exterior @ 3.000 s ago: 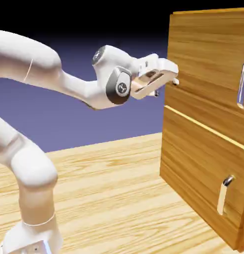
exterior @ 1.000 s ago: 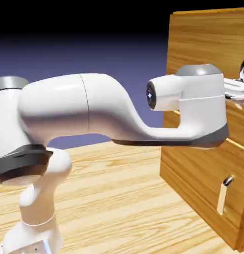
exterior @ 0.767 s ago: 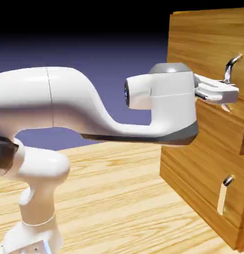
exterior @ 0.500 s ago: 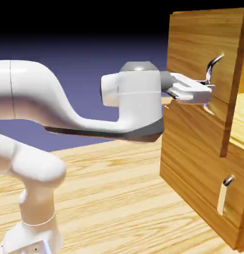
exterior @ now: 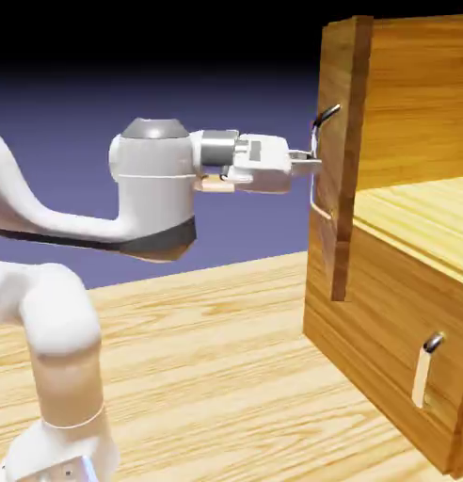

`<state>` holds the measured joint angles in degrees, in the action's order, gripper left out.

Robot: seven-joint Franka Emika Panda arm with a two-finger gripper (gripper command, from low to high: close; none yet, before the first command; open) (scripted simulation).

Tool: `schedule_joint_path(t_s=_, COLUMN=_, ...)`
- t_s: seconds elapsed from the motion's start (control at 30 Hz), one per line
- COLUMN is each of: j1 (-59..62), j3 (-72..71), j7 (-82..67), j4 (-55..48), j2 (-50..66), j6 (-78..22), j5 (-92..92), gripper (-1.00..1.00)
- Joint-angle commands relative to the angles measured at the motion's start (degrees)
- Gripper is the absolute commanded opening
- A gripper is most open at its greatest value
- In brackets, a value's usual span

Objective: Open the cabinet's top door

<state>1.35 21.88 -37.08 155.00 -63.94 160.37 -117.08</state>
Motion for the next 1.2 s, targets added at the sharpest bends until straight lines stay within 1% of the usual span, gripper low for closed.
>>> schedule_joint_path(t_s=0.0, j1=1.5, j3=-1.7, j7=-1.3, j4=1.2, j2=-1.3, j6=-0.4, j5=2.5, gripper=-1.00)
schedule_joint_path(t_s=0.13, j1=5.8, j3=-7.5, j7=-6.8, j4=5.6, j2=-6.8, j6=-2.7, j5=12.5, gripper=-1.00)
schedule_joint_path(t_s=0.3, j1=7.5, j3=-14.2, j7=-14.0, j4=10.1, j2=-14.0, j6=-7.9, j5=25.0, gripper=-1.00)
schedule_joint_path(t_s=0.47, j1=5.9, j3=-22.5, j7=-19.9, j4=13.2, j2=-21.3, j6=-16.4, j5=37.4, gripper=-1.00)
schedule_joint_path(t_s=0.63, j1=2.8, j3=-32.8, j7=-23.2, j4=14.1, j2=-26.3, j6=-26.7, j5=48.9, gripper=-1.00)
schedule_joint_path(t_s=0.93, j1=-0.3, j3=-51.5, j7=-24.7, j4=9.7, j2=-27.8, j6=-44.2, j5=65.4, gripper=-1.00)
schedule_joint_path(t_s=1.17, j1=3.5, j3=-66.0, j7=-24.5, j4=-0.3, j2=-24.4, j6=-59.2, j5=76.9, gripper=-1.00)
